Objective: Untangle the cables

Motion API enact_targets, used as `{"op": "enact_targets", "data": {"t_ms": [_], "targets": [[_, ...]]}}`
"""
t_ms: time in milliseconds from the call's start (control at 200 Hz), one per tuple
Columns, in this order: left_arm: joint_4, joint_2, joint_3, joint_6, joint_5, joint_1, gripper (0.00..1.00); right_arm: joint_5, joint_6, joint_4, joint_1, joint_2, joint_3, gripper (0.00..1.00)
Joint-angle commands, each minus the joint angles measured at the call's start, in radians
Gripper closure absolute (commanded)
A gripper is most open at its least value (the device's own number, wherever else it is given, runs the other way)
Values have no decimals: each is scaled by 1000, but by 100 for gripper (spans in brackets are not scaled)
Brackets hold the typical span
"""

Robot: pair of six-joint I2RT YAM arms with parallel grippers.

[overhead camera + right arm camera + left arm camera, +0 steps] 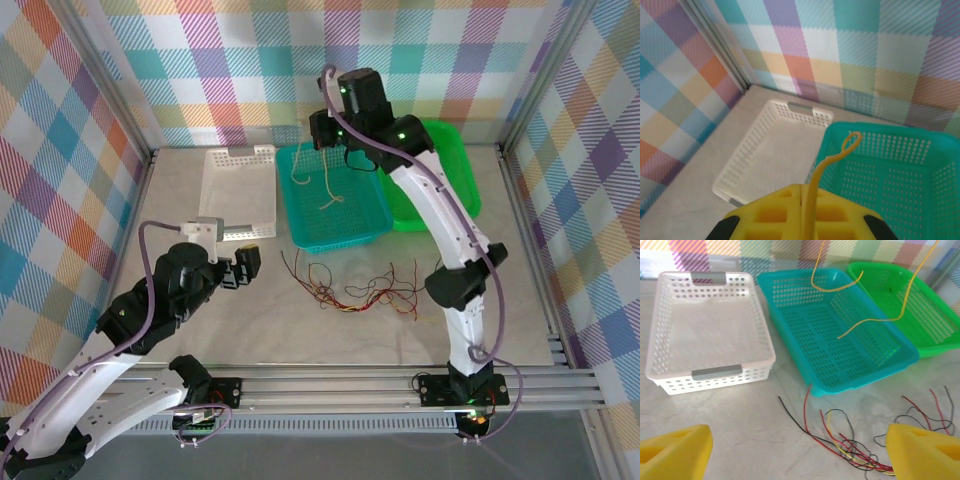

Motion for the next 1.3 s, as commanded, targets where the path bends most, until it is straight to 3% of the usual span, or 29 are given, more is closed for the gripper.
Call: {"op": "enact_targets", "data": {"t_ms": [0, 125, 355, 545, 670, 775, 895, 1105, 1205, 1295], "targets": [[75, -25, -36, 15, -39, -6, 11, -16, -22, -47, -21, 42, 27, 100], [63, -11, -33, 16, -52, -5, 11, 7, -33, -35, -23, 70, -40, 100], [60, 3, -31, 13, -45, -4, 12, 33, -1, 83, -24, 52, -315, 100], [59, 5, -34, 15, -38, -4, 12, 35, 29, -76, -36, 165, -194, 100], [57, 10, -33, 15, -32, -5, 12, 14, 40, -180, -45, 211, -80, 83], [52, 27, -31, 15, -17, -5, 12, -2, 38, -214, -50, 203, -41, 59], [34, 73, -10, 12, -1, -4, 12, -19, 35, -237, -60, 184, -27, 46], [5, 128, 18, 0, 32, -5, 13, -61, 36, -308, -69, 117, -19, 36], [-14, 138, 33, -11, 45, -5, 13, -107, 38, -263, -67, 4, -163, 33], [-12, 137, 35, -15, 66, -5, 13, -124, 41, -174, -61, -155, -394, 30]]}}
